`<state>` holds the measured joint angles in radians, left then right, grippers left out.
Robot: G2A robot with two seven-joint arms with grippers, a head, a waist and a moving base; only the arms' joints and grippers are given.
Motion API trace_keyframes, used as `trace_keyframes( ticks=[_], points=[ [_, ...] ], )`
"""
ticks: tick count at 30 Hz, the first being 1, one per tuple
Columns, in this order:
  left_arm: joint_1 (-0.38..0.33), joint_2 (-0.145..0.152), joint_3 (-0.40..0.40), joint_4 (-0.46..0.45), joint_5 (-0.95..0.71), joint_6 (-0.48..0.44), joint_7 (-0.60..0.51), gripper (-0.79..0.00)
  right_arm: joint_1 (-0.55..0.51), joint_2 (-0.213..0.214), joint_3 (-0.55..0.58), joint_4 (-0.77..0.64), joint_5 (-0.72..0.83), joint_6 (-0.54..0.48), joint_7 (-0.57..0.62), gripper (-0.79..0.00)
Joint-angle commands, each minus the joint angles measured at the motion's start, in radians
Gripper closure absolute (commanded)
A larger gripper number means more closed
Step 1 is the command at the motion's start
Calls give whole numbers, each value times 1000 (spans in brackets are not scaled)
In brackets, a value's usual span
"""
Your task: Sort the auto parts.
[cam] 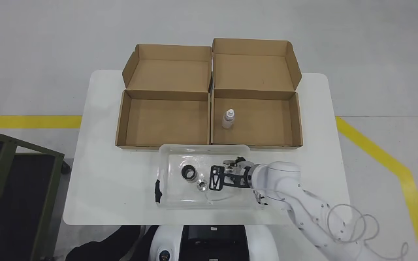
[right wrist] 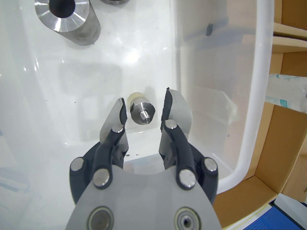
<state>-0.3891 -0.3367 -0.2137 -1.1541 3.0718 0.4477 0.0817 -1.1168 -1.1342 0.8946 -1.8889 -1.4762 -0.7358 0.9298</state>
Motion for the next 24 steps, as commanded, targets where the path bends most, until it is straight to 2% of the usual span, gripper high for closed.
trace_keyframes(
  ticks=[1, 2, 14, 18, 24],
  points=[
    [0, 0, 0, 0, 0, 0, 0, -785, 1, 0, 0, -1, 3, 0, 0, -25],
    [0, 0, 0, 0, 0, 0, 0, -785, 0, 0, 0, -4, 11, -4, -6, 0],
    [0, 0, 0, 0, 0, 0, 0, -785, -46, 17, 65, -157, 90, -56, -80, 0],
    [0, 0, 0, 0, 0, 0, 0, -785, -61, 24, 98, -220, 93, -53, -132, 0],
    [0, 0, 0, 0, 0, 0, 0, -785, -61, 24, 123, -247, 98, -7, -280, 0]
  ],
)
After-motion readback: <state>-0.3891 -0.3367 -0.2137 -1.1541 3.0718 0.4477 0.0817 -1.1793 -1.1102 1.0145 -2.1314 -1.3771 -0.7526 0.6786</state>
